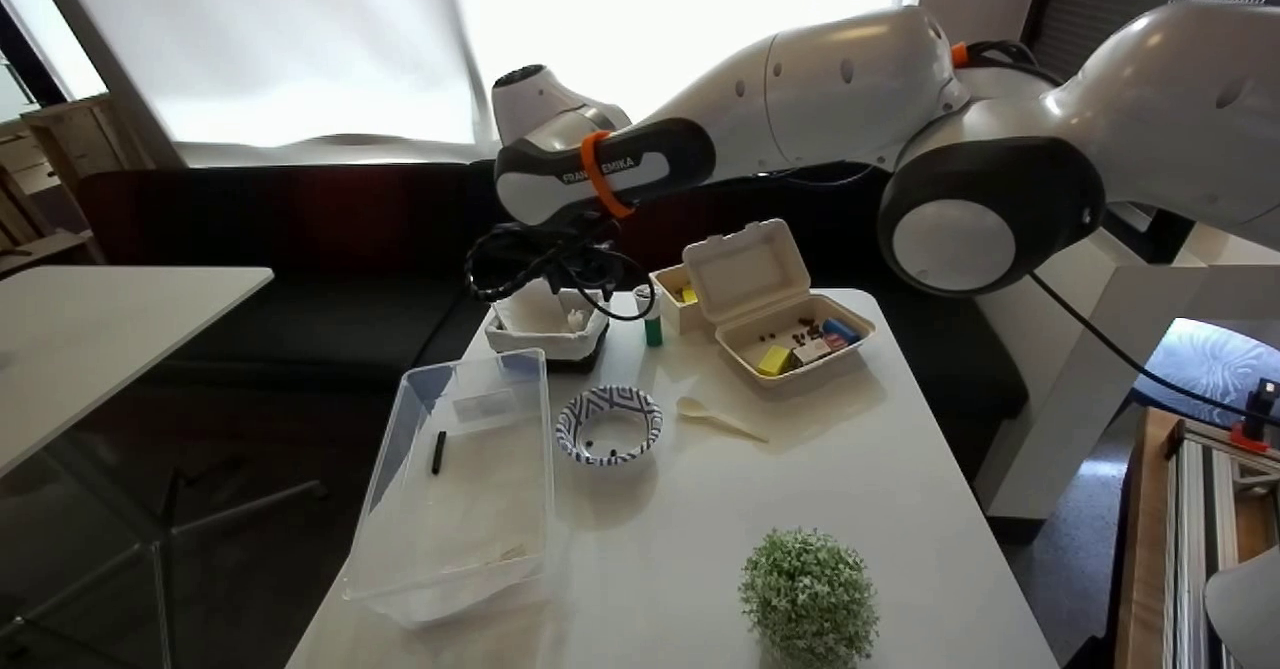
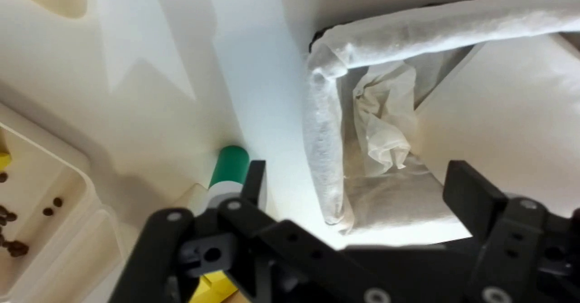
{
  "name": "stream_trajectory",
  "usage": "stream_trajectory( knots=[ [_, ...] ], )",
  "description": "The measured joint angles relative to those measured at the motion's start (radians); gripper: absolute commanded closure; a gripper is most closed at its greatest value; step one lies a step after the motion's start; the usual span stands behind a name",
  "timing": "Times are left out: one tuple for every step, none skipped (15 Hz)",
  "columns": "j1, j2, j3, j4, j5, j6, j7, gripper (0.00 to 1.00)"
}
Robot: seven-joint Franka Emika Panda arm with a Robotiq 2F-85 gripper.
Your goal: Pull the basket to the center of the table
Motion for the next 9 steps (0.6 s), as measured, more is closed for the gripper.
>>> stream_trajectory(
  knots=[
    [-0.001,0.003,-0.002,0.001,0.0,-0.017,0.006,0.0],
    [-0.002,0.006,-0.002,0.001,0.0,-0.034,0.01,0.0],
    [-0.003,0.009,-0.002,0.001,0.001,-0.053,0.01,0.0],
    [-0.004,0.011,-0.001,0.002,0.002,-0.068,0.01,0.0],
    [-0.006,0.013,0.0,0.002,0.004,-0.078,0.01,0.0],
    [-0.008,0.015,0.002,0.002,0.006,-0.083,0.01,0.0],
    [-0.011,0.017,0.005,0.002,0.01,-0.087,0.01,0.0],
    [-0.014,0.019,0.009,0.002,0.014,-0.09,0.01,0.0],
    [-0.018,0.021,0.016,0.002,0.02,-0.092,0.01,0.0]
  ],
)
